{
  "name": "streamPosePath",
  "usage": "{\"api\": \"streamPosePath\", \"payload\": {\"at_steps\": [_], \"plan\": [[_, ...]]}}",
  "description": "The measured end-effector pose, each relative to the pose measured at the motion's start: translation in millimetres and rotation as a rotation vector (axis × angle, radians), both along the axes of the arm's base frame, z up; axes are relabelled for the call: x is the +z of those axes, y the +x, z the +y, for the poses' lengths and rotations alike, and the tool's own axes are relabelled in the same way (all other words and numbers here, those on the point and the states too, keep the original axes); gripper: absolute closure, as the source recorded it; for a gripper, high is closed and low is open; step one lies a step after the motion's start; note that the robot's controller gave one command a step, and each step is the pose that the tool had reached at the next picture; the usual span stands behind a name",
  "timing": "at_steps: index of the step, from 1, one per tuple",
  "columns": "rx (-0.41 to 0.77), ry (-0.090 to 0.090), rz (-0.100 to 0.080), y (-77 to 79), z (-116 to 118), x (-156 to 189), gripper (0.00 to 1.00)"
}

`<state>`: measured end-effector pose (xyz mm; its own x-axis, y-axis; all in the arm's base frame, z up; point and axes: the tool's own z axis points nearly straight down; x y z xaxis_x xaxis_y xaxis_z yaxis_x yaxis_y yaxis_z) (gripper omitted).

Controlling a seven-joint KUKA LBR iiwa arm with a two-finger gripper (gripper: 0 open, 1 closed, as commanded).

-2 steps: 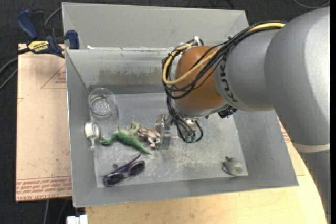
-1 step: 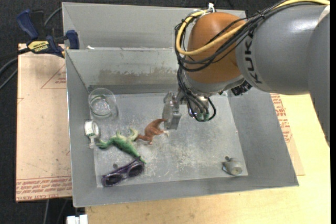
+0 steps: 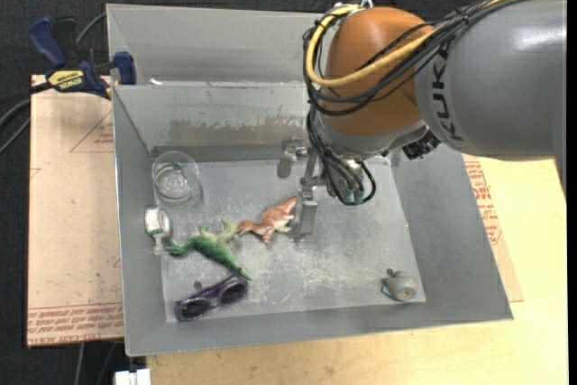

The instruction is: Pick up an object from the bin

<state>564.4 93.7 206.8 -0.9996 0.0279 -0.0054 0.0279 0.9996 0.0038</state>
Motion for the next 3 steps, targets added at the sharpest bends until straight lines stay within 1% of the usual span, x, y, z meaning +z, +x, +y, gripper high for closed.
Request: {"api": "streamPosePath", "payload": {"at_steps": [1, 2, 3], "plan": [[-0.001, 0.000, 0.000, 0.0, -0.2, 0.0, 0.00], [0.177, -0.001, -0.003, -4.9, -12.8, -62.7, 0.00], [0.383, -0.001, -0.003, 20.0, -12.9, -98.4, 0.00]]}}
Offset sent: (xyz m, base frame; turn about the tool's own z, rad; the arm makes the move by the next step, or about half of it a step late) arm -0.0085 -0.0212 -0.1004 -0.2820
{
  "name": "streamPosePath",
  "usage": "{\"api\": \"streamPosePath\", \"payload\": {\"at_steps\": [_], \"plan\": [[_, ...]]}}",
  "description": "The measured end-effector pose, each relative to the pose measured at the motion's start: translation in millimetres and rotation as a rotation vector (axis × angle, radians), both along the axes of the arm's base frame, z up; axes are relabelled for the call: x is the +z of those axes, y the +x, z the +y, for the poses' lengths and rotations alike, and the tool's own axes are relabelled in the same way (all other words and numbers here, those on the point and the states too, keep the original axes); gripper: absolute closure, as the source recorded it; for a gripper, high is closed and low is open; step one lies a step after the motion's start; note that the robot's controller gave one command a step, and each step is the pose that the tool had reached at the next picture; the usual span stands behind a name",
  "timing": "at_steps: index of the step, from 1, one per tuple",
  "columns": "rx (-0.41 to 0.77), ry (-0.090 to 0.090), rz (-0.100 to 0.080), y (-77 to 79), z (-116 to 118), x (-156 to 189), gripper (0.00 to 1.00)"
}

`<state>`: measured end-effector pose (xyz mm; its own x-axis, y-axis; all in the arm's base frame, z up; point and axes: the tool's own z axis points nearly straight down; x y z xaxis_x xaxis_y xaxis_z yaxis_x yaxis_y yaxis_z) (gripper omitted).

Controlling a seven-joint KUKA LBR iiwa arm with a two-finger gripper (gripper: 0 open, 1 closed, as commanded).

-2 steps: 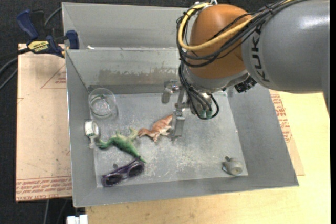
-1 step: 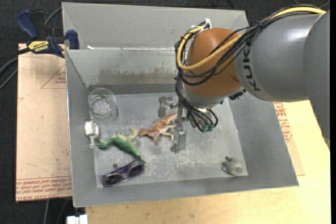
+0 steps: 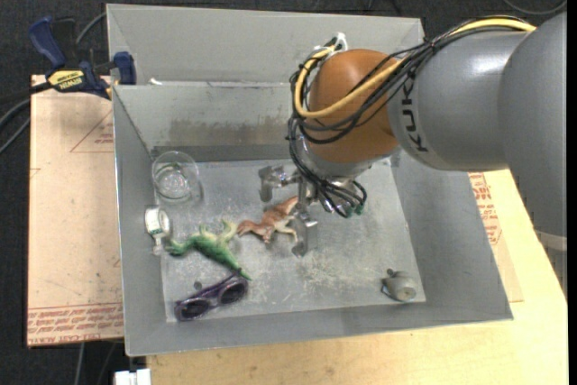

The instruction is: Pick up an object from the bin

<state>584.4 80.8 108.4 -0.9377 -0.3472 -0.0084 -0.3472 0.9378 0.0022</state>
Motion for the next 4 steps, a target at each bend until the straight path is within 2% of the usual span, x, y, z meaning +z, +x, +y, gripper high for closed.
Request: {"api": "streamPosePath", "payload": {"at_steps": [1, 2, 3, 4], "plan": [[0.481, -0.002, -0.004, -0.4, 22.0, -38.7, 1.00], [0.481, -0.002, -0.003, -0.4, 22.0, -38.8, 1.00], [0.504, 0.000, -0.006, -16.9, 29.6, 68.2, 1.00], [0.504, 0.000, -0.006, -16.9, 29.5, 68.1, 1.00]]}}
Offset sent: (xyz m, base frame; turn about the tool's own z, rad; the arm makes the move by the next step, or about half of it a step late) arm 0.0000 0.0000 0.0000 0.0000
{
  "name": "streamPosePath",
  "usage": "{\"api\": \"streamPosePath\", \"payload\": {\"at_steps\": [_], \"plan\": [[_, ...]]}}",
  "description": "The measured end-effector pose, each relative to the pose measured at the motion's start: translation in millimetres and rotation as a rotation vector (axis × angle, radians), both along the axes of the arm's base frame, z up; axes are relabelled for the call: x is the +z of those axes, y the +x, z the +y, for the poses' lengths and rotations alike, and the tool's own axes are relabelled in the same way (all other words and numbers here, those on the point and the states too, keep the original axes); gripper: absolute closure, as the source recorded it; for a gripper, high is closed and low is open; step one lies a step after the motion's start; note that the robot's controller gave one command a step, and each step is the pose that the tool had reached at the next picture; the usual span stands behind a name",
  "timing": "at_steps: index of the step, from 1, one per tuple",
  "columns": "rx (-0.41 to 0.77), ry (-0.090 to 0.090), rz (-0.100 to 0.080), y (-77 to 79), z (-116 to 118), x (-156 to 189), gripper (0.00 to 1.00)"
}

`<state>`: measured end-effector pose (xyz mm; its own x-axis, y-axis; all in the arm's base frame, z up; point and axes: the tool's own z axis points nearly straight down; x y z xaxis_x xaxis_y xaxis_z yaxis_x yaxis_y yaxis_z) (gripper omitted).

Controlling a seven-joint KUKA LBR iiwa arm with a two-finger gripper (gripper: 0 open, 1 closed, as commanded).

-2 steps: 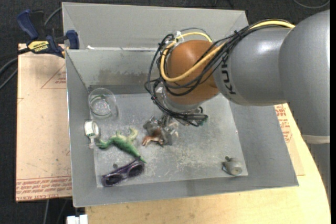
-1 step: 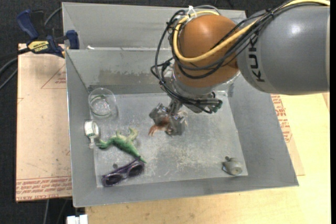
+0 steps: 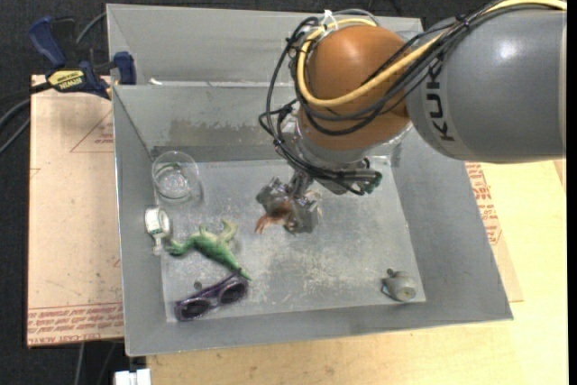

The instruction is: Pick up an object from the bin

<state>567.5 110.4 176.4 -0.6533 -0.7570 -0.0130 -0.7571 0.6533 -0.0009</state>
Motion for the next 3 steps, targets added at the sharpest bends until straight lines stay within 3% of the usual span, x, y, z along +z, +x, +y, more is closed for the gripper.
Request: {"api": "streamPosePath", "payload": {"at_steps": [1, 3], "plan": [[-0.028, 0.003, -0.001, 41.6, 8.7, -106.9, 1.00], [-0.029, 0.003, 0.000, 41.4, 8.4, -107.2, 1.00]]}}
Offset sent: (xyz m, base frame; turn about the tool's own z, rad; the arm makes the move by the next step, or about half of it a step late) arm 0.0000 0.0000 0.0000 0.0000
